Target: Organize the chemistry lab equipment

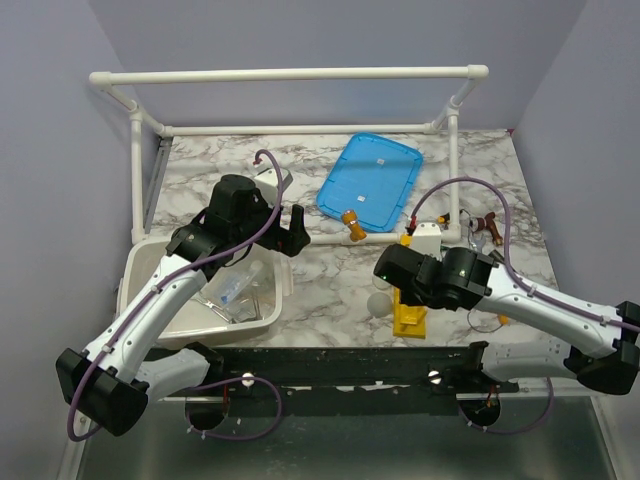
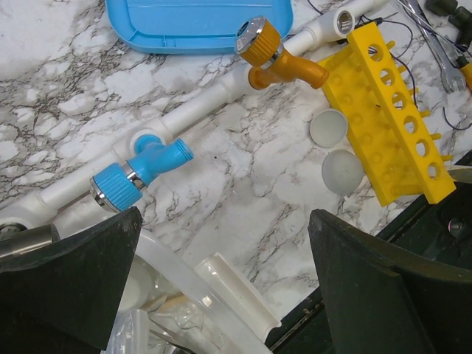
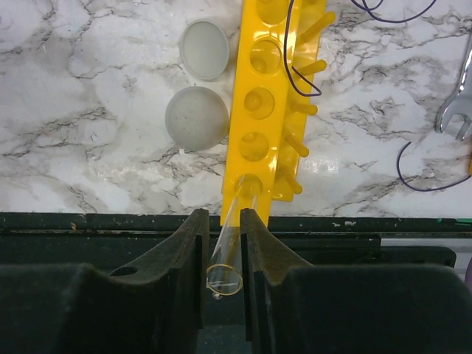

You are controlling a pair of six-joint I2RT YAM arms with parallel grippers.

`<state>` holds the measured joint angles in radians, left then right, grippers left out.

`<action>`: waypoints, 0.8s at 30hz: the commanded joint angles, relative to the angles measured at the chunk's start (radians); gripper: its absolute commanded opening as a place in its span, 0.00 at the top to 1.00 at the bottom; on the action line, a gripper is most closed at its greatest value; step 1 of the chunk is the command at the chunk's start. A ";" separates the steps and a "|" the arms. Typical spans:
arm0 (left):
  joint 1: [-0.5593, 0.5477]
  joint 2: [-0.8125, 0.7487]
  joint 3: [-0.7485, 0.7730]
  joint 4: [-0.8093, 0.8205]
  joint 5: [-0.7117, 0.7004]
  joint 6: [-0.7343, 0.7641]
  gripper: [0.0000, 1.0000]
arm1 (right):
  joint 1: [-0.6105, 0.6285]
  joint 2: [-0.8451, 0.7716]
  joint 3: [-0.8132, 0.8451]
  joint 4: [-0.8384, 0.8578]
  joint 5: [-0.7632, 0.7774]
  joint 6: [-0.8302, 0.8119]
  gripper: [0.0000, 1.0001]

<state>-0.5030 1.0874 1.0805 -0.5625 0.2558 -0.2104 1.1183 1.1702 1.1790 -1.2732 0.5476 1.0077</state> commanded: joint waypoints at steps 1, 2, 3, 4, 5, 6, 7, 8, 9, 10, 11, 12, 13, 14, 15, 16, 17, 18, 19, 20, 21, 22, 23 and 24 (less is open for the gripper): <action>0.006 0.005 -0.005 0.012 0.033 -0.004 0.01 | 0.005 -0.030 -0.042 -0.029 0.056 0.038 0.78; 0.006 0.006 -0.004 0.013 0.035 -0.005 0.01 | 0.005 -0.036 -0.051 -0.025 0.061 0.041 0.78; 0.007 0.006 -0.004 0.013 0.036 -0.004 0.01 | 0.006 -0.039 -0.058 -0.025 0.065 0.044 0.78; 0.006 0.008 -0.004 0.012 0.036 -0.004 0.01 | 0.005 -0.043 -0.063 -0.027 0.067 0.049 0.79; 0.006 0.007 -0.004 0.011 0.036 -0.004 0.01 | 0.005 -0.046 -0.064 -0.031 0.068 0.054 0.80; 0.006 0.010 -0.004 0.010 0.037 -0.004 0.01 | 0.005 -0.051 -0.064 -0.033 0.068 0.055 0.81; 0.006 0.011 -0.002 0.010 0.034 -0.004 0.01 | 0.006 -0.057 -0.060 -0.033 0.066 0.055 0.82; 0.006 0.012 -0.002 0.009 0.034 -0.004 0.01 | 0.006 -0.063 -0.057 -0.030 0.059 0.053 0.84; 0.006 0.013 -0.001 0.009 0.035 -0.004 0.01 | 0.005 -0.069 -0.054 -0.028 0.052 0.049 0.85; 0.006 0.013 -0.001 0.008 0.036 -0.005 0.01 | 0.005 -0.074 -0.049 -0.028 0.044 0.047 0.85; 0.006 0.015 -0.001 0.007 0.036 -0.004 0.01 | 0.005 -0.080 -0.047 -0.028 0.040 0.045 0.86; 0.006 0.016 -0.001 0.007 0.036 -0.004 0.01 | 0.006 -0.085 -0.046 -0.029 0.034 0.042 0.86; 0.006 0.015 -0.001 0.007 0.036 -0.005 0.01 | 0.005 -0.090 -0.045 -0.028 0.031 0.040 0.87; 0.006 0.015 -0.001 0.007 0.038 -0.004 0.01 | 0.004 -0.094 -0.045 -0.028 0.027 0.039 0.87; 0.006 0.017 -0.001 0.007 0.039 -0.006 0.01 | 0.004 -0.093 -0.045 -0.027 0.022 0.036 0.87; 0.006 0.017 -0.001 0.007 0.041 -0.006 0.01 | 0.003 -0.090 -0.044 -0.025 0.016 0.033 0.87; 0.006 0.017 -0.001 0.008 0.042 -0.007 0.01 | 0.004 -0.086 -0.044 -0.023 0.012 0.030 0.87; 0.007 0.018 -0.001 0.007 0.043 -0.009 0.01 | 0.004 -0.080 -0.044 -0.019 0.008 0.026 0.87; 0.006 0.019 -0.001 0.007 0.045 -0.009 0.01 | 0.005 -0.076 -0.044 -0.018 0.006 0.022 0.87; 0.006 0.018 0.000 0.007 0.046 -0.010 0.01 | 0.004 -0.071 -0.044 -0.017 0.006 0.018 0.87; 0.006 0.019 0.001 0.006 0.045 -0.009 0.01 | 0.004 -0.068 -0.044 -0.013 0.004 0.015 0.88; 0.006 0.019 0.001 0.005 0.045 -0.009 0.01 | 0.004 -0.068 -0.045 -0.009 0.002 0.013 0.88; 0.006 0.019 0.002 0.006 0.045 -0.009 0.01 | 0.003 -0.069 -0.045 -0.006 0.000 0.009 0.89; 0.006 0.018 -0.001 0.006 0.048 -0.009 0.01 | 0.001 -0.070 -0.047 0.000 -0.005 0.006 0.90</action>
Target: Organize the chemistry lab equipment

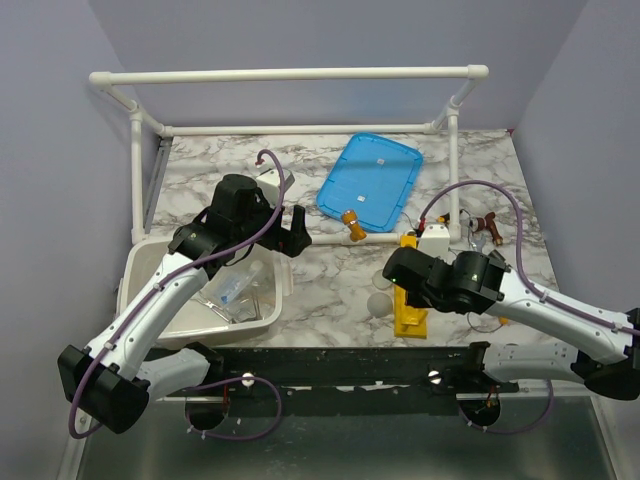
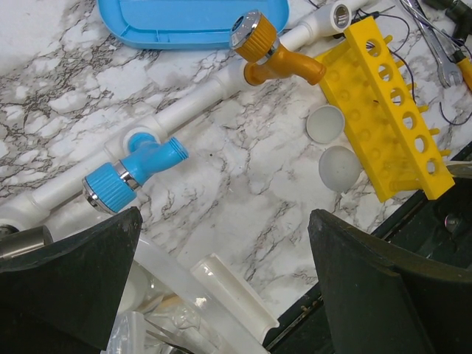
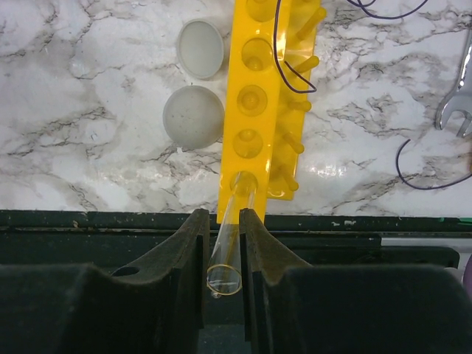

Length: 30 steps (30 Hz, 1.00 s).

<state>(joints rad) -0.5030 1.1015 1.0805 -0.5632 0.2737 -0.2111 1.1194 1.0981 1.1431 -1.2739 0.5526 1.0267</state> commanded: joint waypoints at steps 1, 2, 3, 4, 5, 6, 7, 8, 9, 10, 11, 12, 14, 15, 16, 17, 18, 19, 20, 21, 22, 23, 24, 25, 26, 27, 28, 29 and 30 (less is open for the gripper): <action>0.006 0.004 -0.001 0.006 0.030 -0.011 0.01 | -0.004 -0.002 -0.014 0.011 -0.016 -0.020 0.91; 0.007 0.006 -0.001 0.007 0.034 -0.013 0.01 | -0.010 -0.006 -0.018 0.022 -0.026 -0.029 0.92; 0.006 0.007 0.000 0.006 0.035 -0.014 0.01 | -0.019 -0.010 -0.024 0.035 -0.038 -0.040 0.92; 0.006 0.009 0.000 0.006 0.039 -0.015 0.01 | -0.029 -0.013 -0.029 0.048 -0.050 -0.054 0.92; 0.006 0.011 0.000 0.006 0.042 -0.016 0.01 | -0.041 -0.017 -0.036 0.062 -0.069 -0.067 0.92; 0.006 0.012 0.001 0.006 0.046 -0.017 0.01 | -0.056 -0.018 -0.041 0.074 -0.083 -0.079 0.92; 0.006 0.014 0.001 0.005 0.046 -0.017 0.01 | -0.072 -0.019 -0.047 0.084 -0.101 -0.095 0.92; 0.007 0.014 0.001 0.005 0.046 -0.017 0.02 | -0.084 -0.020 -0.053 0.093 -0.113 -0.109 0.92; 0.006 0.015 0.001 0.005 0.046 -0.017 0.01 | -0.098 -0.020 -0.058 0.099 -0.129 -0.120 0.92; 0.006 0.015 0.001 0.005 0.047 -0.017 0.01 | -0.110 -0.019 -0.064 0.106 -0.148 -0.132 0.92; 0.006 0.015 0.001 0.006 0.047 -0.017 0.01 | -0.127 -0.018 -0.068 0.113 -0.166 -0.146 0.92; 0.007 0.017 0.001 0.005 0.047 -0.017 0.01 | -0.141 -0.017 -0.075 0.122 -0.187 -0.163 0.92; 0.006 0.017 0.002 0.003 0.048 -0.017 0.01 | -0.172 -0.014 -0.088 0.144 -0.233 -0.193 0.92; 0.006 0.017 0.002 0.003 0.048 -0.017 0.01 | -0.189 -0.011 -0.092 0.156 -0.253 -0.207 0.92; 0.006 0.016 0.002 0.004 0.049 -0.017 0.01 | -0.203 -0.008 -0.100 0.167 -0.276 -0.222 0.92; 0.006 0.016 0.002 0.003 0.049 -0.017 0.01 | -0.217 -0.003 -0.105 0.175 -0.291 -0.233 0.92; 0.006 0.017 0.002 0.002 0.048 -0.018 0.02 | -0.225 0.000 -0.109 0.181 -0.300 -0.241 0.92; 0.006 0.018 0.004 0.002 0.048 -0.017 0.01 | -0.228 0.002 -0.109 0.183 -0.302 -0.243 0.92; 0.006 0.018 0.004 0.002 0.049 -0.018 0.01 | -0.229 0.002 -0.107 0.182 -0.299 -0.244 0.92; 0.006 0.018 0.004 0.002 0.049 -0.018 0.01 | -0.229 0.001 -0.105 0.183 -0.297 -0.244 0.92; 0.006 0.018 0.004 0.002 0.050 -0.019 0.01 | -0.231 0.002 -0.102 0.182 -0.293 -0.244 0.92; 0.007 0.018 0.004 0.002 0.052 -0.019 0.01 | -0.231 0.003 -0.099 0.182 -0.290 -0.243 0.92; 0.006 0.018 0.004 0.002 0.053 -0.019 0.01 | -0.231 0.005 -0.096 0.183 -0.286 -0.243 0.89; 0.006 0.018 0.006 0.000 0.054 -0.019 0.01 | -0.231 0.008 -0.090 0.183 -0.283 -0.243 0.82; 0.006 0.017 0.005 0.002 0.055 -0.019 0.01 | -0.231 0.010 -0.081 0.184 -0.280 -0.245 0.71; 0.006 0.015 0.004 0.003 0.055 -0.019 0.01 | -0.231 0.011 -0.073 0.184 -0.277 -0.249 0.60; 0.007 0.011 0.004 0.005 0.055 -0.019 0.01 | -0.231 0.012 -0.059 0.182 -0.271 -0.255 0.51; 0.006 0.007 0.001 0.006 0.052 -0.018 0.01 | -0.231 0.014 -0.045 0.178 -0.264 -0.261 0.46; 0.006 0.004 0.001 0.007 0.049 -0.018 0.01 | -0.231 0.017 -0.025 0.167 -0.255 -0.266 0.40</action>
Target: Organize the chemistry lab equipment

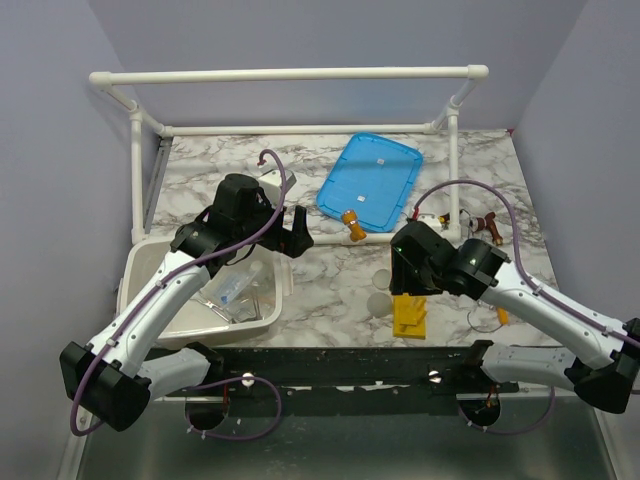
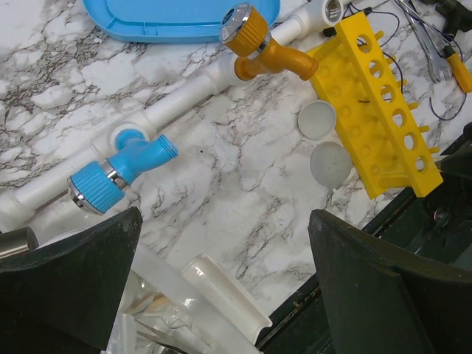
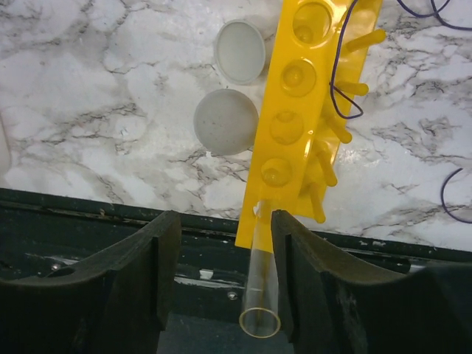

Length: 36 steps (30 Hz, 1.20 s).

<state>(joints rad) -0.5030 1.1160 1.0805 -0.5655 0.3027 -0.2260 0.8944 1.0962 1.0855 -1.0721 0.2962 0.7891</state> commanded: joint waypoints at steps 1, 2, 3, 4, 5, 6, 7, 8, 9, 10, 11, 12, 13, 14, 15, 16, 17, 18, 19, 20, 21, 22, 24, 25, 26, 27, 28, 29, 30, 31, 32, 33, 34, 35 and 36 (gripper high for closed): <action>0.006 -0.016 0.000 0.010 0.017 -0.001 0.02 | -0.006 0.022 0.047 -0.046 0.016 -0.032 0.36; 0.006 -0.021 -0.001 0.011 0.014 -0.001 0.01 | -0.006 0.025 0.066 -0.055 0.027 -0.042 0.34; 0.006 -0.025 -0.002 0.013 0.011 0.001 0.01 | -0.005 0.029 0.081 -0.062 0.044 -0.051 0.33; 0.007 -0.030 -0.003 0.015 0.006 0.001 0.01 | -0.006 0.034 0.098 -0.069 0.062 -0.067 0.33; 0.006 -0.036 -0.006 0.017 0.005 0.002 0.01 | -0.005 0.043 0.115 -0.074 0.085 -0.078 0.33; 0.007 -0.041 -0.008 0.021 0.001 0.002 0.01 | -0.006 0.052 0.137 -0.076 0.105 -0.100 0.33; 0.006 -0.047 -0.009 0.022 -0.004 0.002 0.02 | -0.006 0.065 0.162 -0.075 0.130 -0.118 0.33; 0.006 -0.053 -0.009 0.023 -0.012 0.004 0.01 | -0.006 0.075 0.181 -0.065 0.149 -0.144 0.33; 0.007 -0.059 -0.010 0.025 -0.024 0.005 0.01 | -0.006 0.091 0.206 -0.047 0.158 -0.170 0.33; 0.006 -0.070 -0.011 0.027 -0.036 0.008 0.01 | -0.006 0.107 0.225 -0.028 0.162 -0.191 0.33; 0.006 -0.079 -0.016 0.031 -0.057 0.008 0.01 | -0.006 0.120 0.243 0.000 0.161 -0.213 0.33; 0.006 -0.095 -0.021 0.037 -0.077 0.009 0.01 | -0.005 0.139 0.251 0.028 0.153 -0.228 0.33; 0.007 -0.111 -0.028 0.045 -0.104 0.010 0.01 | -0.006 0.154 0.254 0.067 0.144 -0.246 0.33; 0.012 -0.129 -0.036 0.055 -0.123 0.011 0.01 | -0.006 0.178 0.250 0.099 0.130 -0.259 0.33; 0.018 -0.146 -0.046 0.065 -0.144 0.011 0.02 | -0.006 0.198 0.248 0.127 0.123 -0.271 0.33; 0.028 -0.166 -0.054 0.075 -0.157 0.010 0.01 | -0.005 0.227 0.242 0.148 0.115 -0.280 0.33; 0.039 -0.182 -0.061 0.083 -0.168 0.008 0.01 | -0.005 0.251 0.238 0.164 0.109 -0.290 0.32; 0.054 -0.192 -0.066 0.089 -0.173 0.005 0.01 | -0.005 0.278 0.228 0.181 0.105 -0.293 0.31; 0.066 -0.201 -0.069 0.094 -0.174 0.001 0.01 | -0.005 0.299 0.218 0.198 0.108 -0.292 0.30; 0.081 -0.206 -0.070 0.096 -0.172 -0.003 0.01 | -0.004 0.316 0.203 0.216 0.107 -0.290 0.29; 0.093 -0.208 -0.070 0.096 -0.169 -0.004 0.01 | -0.006 0.330 0.190 0.233 0.108 -0.296 0.28; 0.104 -0.208 -0.068 0.093 -0.168 -0.007 0.01 | -0.005 0.340 0.172 0.256 0.110 -0.306 0.27; 0.117 -0.208 -0.067 0.093 -0.159 -0.012 0.01 | -0.006 0.363 0.141 0.292 0.112 -0.328 0.25; 0.120 -0.206 -0.068 0.095 -0.154 -0.013 0.01 | -0.009 0.376 0.128 0.303 0.112 -0.336 0.25; 0.121 -0.205 -0.068 0.096 -0.149 -0.015 0.02 | -0.014 0.388 0.116 0.320 0.107 -0.347 0.25; 0.121 -0.202 -0.068 0.096 -0.142 -0.017 0.01 | -0.023 0.396 0.099 0.339 0.100 -0.358 0.25; 0.121 -0.199 -0.067 0.096 -0.138 -0.016 0.01 | -0.034 0.406 0.084 0.356 0.090 -0.371 0.26; 0.121 -0.196 -0.067 0.095 -0.136 -0.018 0.01 | -0.049 0.413 0.067 0.376 0.077 -0.383 0.28; 0.121 -0.196 -0.065 0.095 -0.134 -0.018 0.01 | -0.062 0.421 0.054 0.392 0.067 -0.396 0.32; 0.122 -0.196 -0.065 0.094 -0.134 -0.018 0.01 | -0.073 0.429 0.042 0.409 0.052 -0.407 0.37; 0.123 -0.196 -0.065 0.093 -0.135 -0.018 0.01 | -0.085 0.439 0.034 0.419 0.039 -0.419 0.41; 0.123 -0.196 -0.065 0.093 -0.138 -0.017 0.01 | -0.092 0.447 0.029 0.432 0.027 -0.430 0.43; 0.123 -0.197 -0.065 0.093 -0.141 -0.016 0.01 | -0.102 0.457 0.023 0.443 0.016 -0.440 0.44; 0.124 -0.197 -0.065 0.094 -0.143 -0.016 0.01 | -0.111 0.469 0.019 0.458 0.000 -0.453 0.46; 0.123 -0.199 -0.066 0.093 -0.145 -0.016 0.01 | -0.122 0.478 0.015 0.469 -0.014 -0.462 0.46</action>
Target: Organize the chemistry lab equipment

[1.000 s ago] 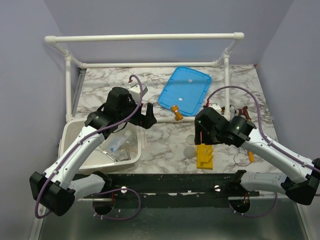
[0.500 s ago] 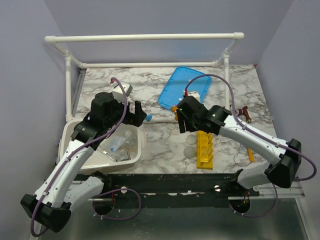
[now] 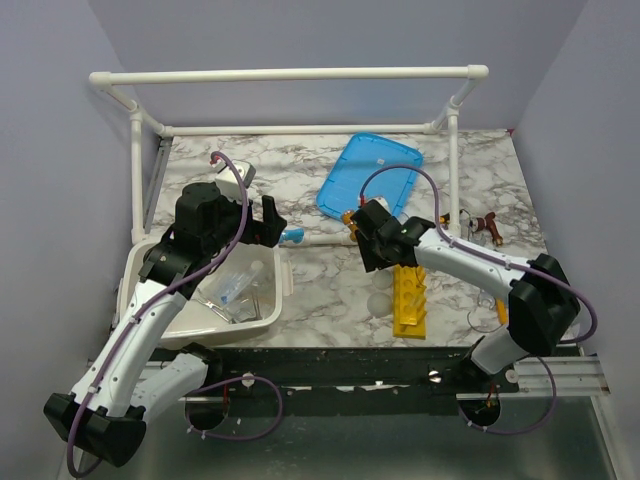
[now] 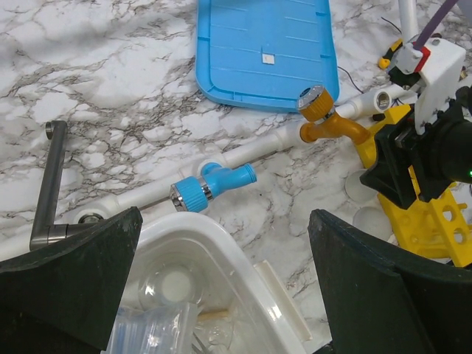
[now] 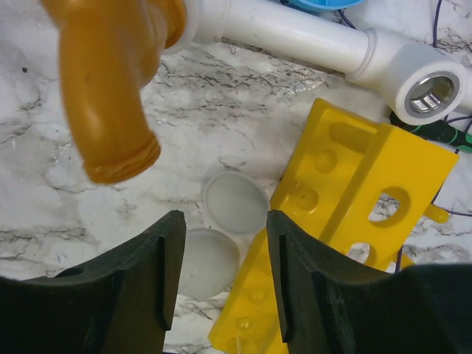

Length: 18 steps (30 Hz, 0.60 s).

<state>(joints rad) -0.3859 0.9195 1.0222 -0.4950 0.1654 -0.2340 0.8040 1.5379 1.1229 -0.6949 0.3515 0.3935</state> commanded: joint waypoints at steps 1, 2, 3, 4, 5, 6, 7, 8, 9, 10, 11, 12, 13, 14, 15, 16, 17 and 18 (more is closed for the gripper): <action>0.005 -0.002 -0.008 0.023 -0.008 -0.008 0.01 | -0.039 0.050 -0.023 0.099 -0.076 -0.074 0.47; 0.006 -0.004 -0.008 0.023 -0.010 -0.008 0.01 | -0.047 0.059 -0.024 0.104 -0.081 -0.082 0.48; 0.005 -0.005 -0.008 0.023 -0.012 -0.008 0.01 | -0.056 0.072 -0.024 0.107 -0.083 -0.089 0.48; 0.006 -0.004 -0.007 0.023 -0.013 -0.008 0.01 | -0.062 0.081 -0.024 0.110 -0.084 -0.095 0.49; 0.007 -0.005 -0.008 0.023 -0.013 -0.007 0.01 | -0.071 0.090 -0.026 0.110 -0.085 -0.102 0.49; 0.008 -0.005 -0.008 0.023 -0.013 -0.007 0.01 | -0.079 0.097 -0.028 0.111 -0.085 -0.106 0.49; 0.007 -0.006 -0.008 0.023 -0.014 -0.007 0.01 | -0.086 0.101 -0.030 0.110 -0.085 -0.111 0.50; 0.007 -0.007 -0.008 0.023 -0.013 -0.007 0.01 | -0.091 0.103 -0.033 0.110 -0.087 -0.115 0.50; 0.007 -0.007 -0.008 0.023 -0.012 -0.007 0.01 | -0.100 0.105 -0.039 0.110 -0.090 -0.117 0.50; 0.008 -0.007 -0.008 0.023 -0.012 -0.007 0.01 | -0.107 0.105 -0.043 0.109 -0.091 -0.121 0.50; 0.008 -0.009 -0.008 0.023 -0.012 -0.007 0.01 | -0.114 0.105 -0.049 0.106 -0.090 -0.123 0.50; 0.007 -0.008 -0.007 0.023 -0.012 -0.007 0.01 | -0.121 0.103 -0.054 0.103 -0.088 -0.124 0.50; 0.008 -0.009 -0.008 0.023 -0.013 -0.007 0.01 | -0.126 0.101 -0.061 0.099 -0.088 -0.125 0.50; 0.007 -0.009 -0.008 0.022 -0.014 -0.007 0.01 | -0.136 0.095 -0.069 0.097 -0.088 -0.126 0.50; 0.007 -0.009 -0.008 0.022 -0.014 -0.007 0.01 | -0.144 0.089 -0.075 0.097 -0.089 -0.127 0.50; 0.008 -0.010 -0.007 0.022 -0.014 -0.007 0.01 | -0.148 0.084 -0.083 0.097 -0.091 -0.127 0.50; 0.007 -0.011 -0.007 0.022 -0.013 -0.007 0.01 | -0.152 0.078 -0.086 0.094 -0.090 -0.129 0.50; 0.007 -0.011 -0.007 0.022 -0.014 -0.007 0.01 | -0.153 0.075 -0.089 0.092 -0.087 -0.129 0.50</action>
<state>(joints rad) -0.3851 0.9192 1.0222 -0.4950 0.1650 -0.2340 0.6926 1.6028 1.0760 -0.6025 0.2394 0.2741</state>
